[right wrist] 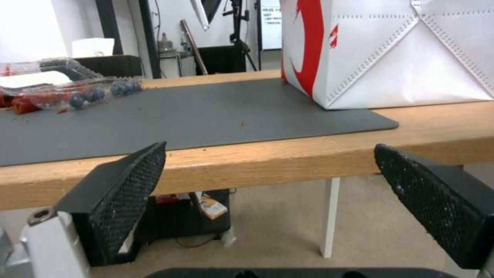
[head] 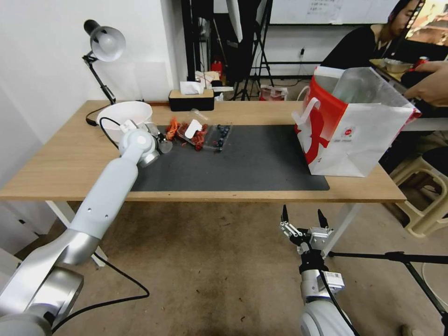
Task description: Pick up the trash from the table and place it into the takeout bag.
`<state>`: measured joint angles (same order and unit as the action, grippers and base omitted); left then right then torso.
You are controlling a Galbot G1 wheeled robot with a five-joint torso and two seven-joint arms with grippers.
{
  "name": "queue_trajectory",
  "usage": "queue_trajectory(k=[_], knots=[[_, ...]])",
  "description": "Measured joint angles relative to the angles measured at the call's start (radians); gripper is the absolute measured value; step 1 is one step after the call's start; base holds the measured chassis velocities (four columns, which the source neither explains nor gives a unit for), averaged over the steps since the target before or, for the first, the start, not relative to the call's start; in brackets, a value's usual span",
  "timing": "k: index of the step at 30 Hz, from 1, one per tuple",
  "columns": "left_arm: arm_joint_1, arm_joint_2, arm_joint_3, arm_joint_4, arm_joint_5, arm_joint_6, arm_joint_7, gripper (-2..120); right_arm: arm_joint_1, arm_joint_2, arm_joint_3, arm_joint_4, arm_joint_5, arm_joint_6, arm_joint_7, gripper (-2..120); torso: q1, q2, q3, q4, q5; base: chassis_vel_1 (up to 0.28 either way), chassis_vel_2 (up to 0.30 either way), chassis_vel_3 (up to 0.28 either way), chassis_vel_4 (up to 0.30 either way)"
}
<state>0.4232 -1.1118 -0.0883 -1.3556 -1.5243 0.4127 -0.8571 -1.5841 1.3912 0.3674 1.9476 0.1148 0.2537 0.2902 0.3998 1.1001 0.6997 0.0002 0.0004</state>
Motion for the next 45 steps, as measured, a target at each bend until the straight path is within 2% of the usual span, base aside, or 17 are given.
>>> queue_trajectory(k=[4, 6, 9, 10, 13, 17, 18, 21, 23, 26, 27, 30, 31, 34, 38, 40, 45], knots=[[0.049, 0.028, -0.01, -0.069, -0.003, 0.004, -0.006, 1, 0.0, 0.001, -0.002, 0.0, -0.002, 0.0, 0.0, 100, 0.0, 0.0, 0.0, 0.0005, -0.0006, 0.0, 0.0, 0.0, 0.0], [0.064, 0.04, -0.012, -0.096, -0.002, 0.006, -0.006, 0, 0.0, 0.001, -0.002, 0.0, -0.002, 0.0, 0.0, 100, 0.0, 0.0, 0.0, 0.0004, -0.0008, 0.0, 0.0, 0.0, 0.0], [0.112, 0.075, -0.012, -0.187, 0.021, 0.009, 0.015, 0, 0.001, 0.001, -0.005, -0.003, -0.005, 0.0, 0.0, 100, 0.0, 0.0, 0.001, -0.0004, -0.0012, 0.0, 0.0, 0.0, 0.0], [0.112, 0.075, -0.012, -0.187, 0.021, 0.009, 0.015, 0, 0.001, 0.001, -0.005, -0.003, -0.005, 0.0, 0.0, 100, 0.0, 0.0, 0.001, -0.0004, -0.0012, 0.0, 0.0, 0.0, 0.0], [0.157, 0.113, -0.008, -0.277, 0.076, 0.007, 0.061, 0, 0.001, 0.004, -0.008, -0.004, -0.01, 0.001, 0.0, 100, 0.0, 0.0, 0.001, -0.0005, -0.0006, 0.0, 0.0, 0.0, 0.0], [0.179, 0.138, 0.007, -0.343, 0.157, -0.016, 0.123, 0, 0.001, 0.006, -0.01, -0.004, -0.014, 0.001, 0.0, 100, 0.0, 0.0, 0.001, -0.0001, -0.0004, 0.0, 0.0, 0.0, 0.0], [0.179, 0.138, 0.007, -0.343, 0.157, -0.016, 0.123, 0, 0.001, 0.006, -0.01, -0.004, -0.014, 0.001, 0.0, 100, 0.0, 0.0, 0.001, -0.0001, -0.0004, 0.0, 0.0, 0.0, 0.0], [0.181, 0.151, 0.038, -0.356, 0.253, -0.1, 0.236, 0, 0.0, 0.008, -0.011, -0.006, -0.019, 0.002, 0.0, 100, 0.0, 0.0, 0.0, -0.0003, -0.0003, 0.0, 0.0, 0.0, 0.0], [0.181, 0.152, 0.046, -0.358, 0.271, -0.121, 0.265, 0, -0.001, 0.009, -0.011, -0.006, -0.02, 0.003, 0.0, 100, 0.0, 0.0, 0.0, -0.0003, -0.0004, 0.0, 0.0, 0.0, 0.0], [0.178, 0.158, 0.084, -0.367, 0.351, -0.193, 0.374, 0, -0.004, 0.01, -0.011, -0.006, -0.022, 0.004, -0.001, 100, 0.0, 0.0, 0.0, -0.0001, -0.0005, 0.0, 0.0, 0.0, 0.0], [0.178, 0.158, 0.084, -0.367, 0.351, -0.193, 0.374, 0, -0.004, 0.01, -0.011, -0.006, -0.022, 0.004, -0.001, 100, 0.0, 0.0, 0.0, -0.0001, -0.0005, 0.0, 0.0, 0.0, 0.0], [0.154, 0.156, 0.118, -0.376, 0.388, -0.257, 0.465, 0, -0.004, 0.011, -0.01, -0.006, -0.024, 0.005, -0.001, 100, 0.0, 0.0, 0.0, -0.0001, -0.0003, 0.0, 0.0, 0.0, 0.0], [0.154, 0.156, 0.118, -0.376, 0.388, -0.257, 0.465, 0, -0.004, 0.011, -0.01, -0.006, -0.024, 0.005, -0.001, 100, 0.0, 0.0, 0.0, -0.0001, -0.0003, 0.0, 0.0, 0.0, 0.0], [0.098, 0.152, 0.174, -0.372, 0.4, -0.319, 0.543, 0, -0.003, 0.013, -0.009, -0.007, -0.025, 0.005, -0.001, 100, 0.0, 0.0, 0.0, -0.0002, -0.0003, 0.0, 0.0, 0.0, 0.0], [0.018, 0.139, 0.238, -0.357, 0.397, -0.359, 0.598, 0, -0.003, 0.015, -0.006, -0.011, -0.025, 0.006, -0.001, 100, 0.0, 0.0, 0.0, -0.0001, -0.0003, 0.0, 0.0, 0.0, 0.0], [0.001, 0.135, 0.25, -0.353, 0.396, -0.364, 0.604, 0, -0.003, 0.015, -0.005, -0.011, -0.025, 0.007, -0.001, 100, 0.0, 0.0, 0.0, -0.0002, -0.0004, 0.0, 0.0, 0.0, 0.0], [-0.15, 0.083, 0.366, -0.314, 0.377, -0.373, 0.62, 0, -0.002, 0.017, 0.003, -0.017, -0.025, 0.011, 0.0, 100, 0.0, 0.0, 0.0, -0.0002, 0.0, 0.0, 0.0, 0.0, 0.0]])
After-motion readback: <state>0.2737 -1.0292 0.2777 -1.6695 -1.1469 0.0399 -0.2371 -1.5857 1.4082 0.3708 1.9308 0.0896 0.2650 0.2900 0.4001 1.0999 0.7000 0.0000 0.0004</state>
